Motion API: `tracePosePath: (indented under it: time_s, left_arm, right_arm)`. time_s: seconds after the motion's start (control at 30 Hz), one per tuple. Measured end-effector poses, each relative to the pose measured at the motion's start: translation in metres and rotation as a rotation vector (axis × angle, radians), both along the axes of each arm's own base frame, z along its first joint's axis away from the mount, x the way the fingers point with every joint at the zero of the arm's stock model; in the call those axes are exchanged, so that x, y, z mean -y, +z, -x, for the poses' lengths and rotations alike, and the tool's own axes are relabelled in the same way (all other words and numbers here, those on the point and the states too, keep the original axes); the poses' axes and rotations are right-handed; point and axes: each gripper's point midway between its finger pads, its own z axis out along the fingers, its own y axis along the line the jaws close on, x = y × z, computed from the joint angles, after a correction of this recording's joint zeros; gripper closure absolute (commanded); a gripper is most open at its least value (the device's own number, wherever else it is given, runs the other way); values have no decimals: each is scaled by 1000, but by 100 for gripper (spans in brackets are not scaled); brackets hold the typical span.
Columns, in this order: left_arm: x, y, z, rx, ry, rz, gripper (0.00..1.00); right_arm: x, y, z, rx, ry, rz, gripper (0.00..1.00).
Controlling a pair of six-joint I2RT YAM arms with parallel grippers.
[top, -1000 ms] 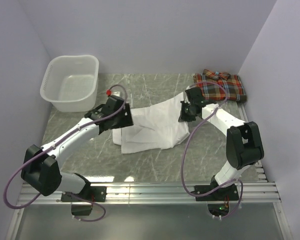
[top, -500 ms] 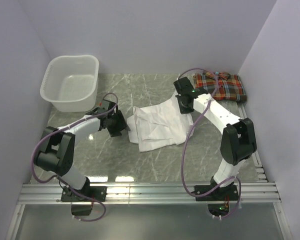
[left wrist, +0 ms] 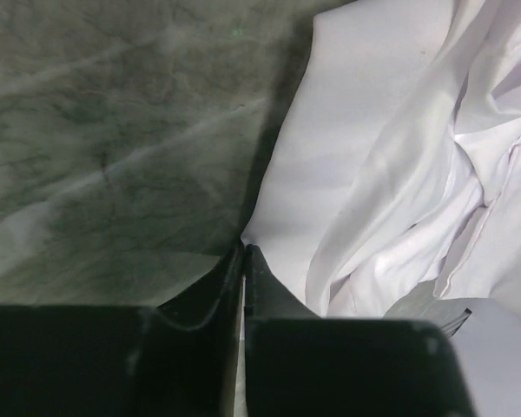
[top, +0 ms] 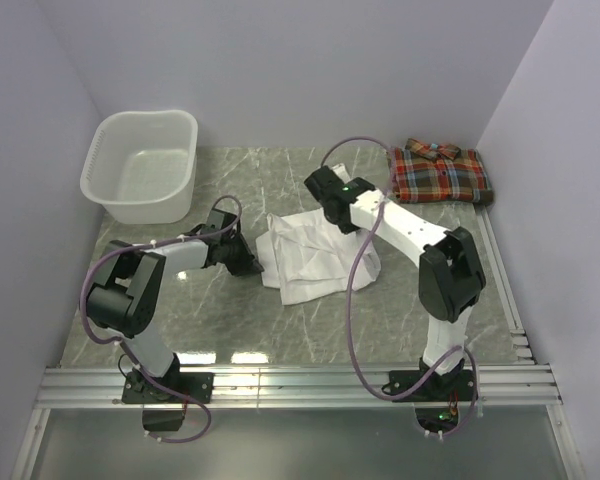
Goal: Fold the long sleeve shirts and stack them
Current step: Fold the shirt
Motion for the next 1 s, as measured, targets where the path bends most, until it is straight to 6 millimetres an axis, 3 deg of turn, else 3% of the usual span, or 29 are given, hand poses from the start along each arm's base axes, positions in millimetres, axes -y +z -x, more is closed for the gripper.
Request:
tracePosePath:
  time_s: [0.23, 0.63, 0.83, 0.87, 0.93, 1.0]
  left_arm:
    - [7, 0, 2, 13, -13, 11, 99]
    - [10, 0, 3, 28, -4, 27, 99]
    - [11, 0, 5, 33, 6, 36, 99]
    - [11, 0, 5, 34, 5, 38, 99]
    - [11, 0, 6, 36, 9, 39, 99]
    - [12, 0, 6, 35, 13, 41, 99]
  right_arm:
    - [-34, 7, 9, 54, 47, 123, 100]
    - [-109, -40, 38, 38, 185, 292, 93]
    - [-143, -37, 44, 59, 224, 244, 87]
    - [-145, -36, 43, 61, 223, 232, 78]
    - [-151, -33, 41, 71, 218, 202, 73]
    - [-155, -34, 41, 69, 217, 176, 61]
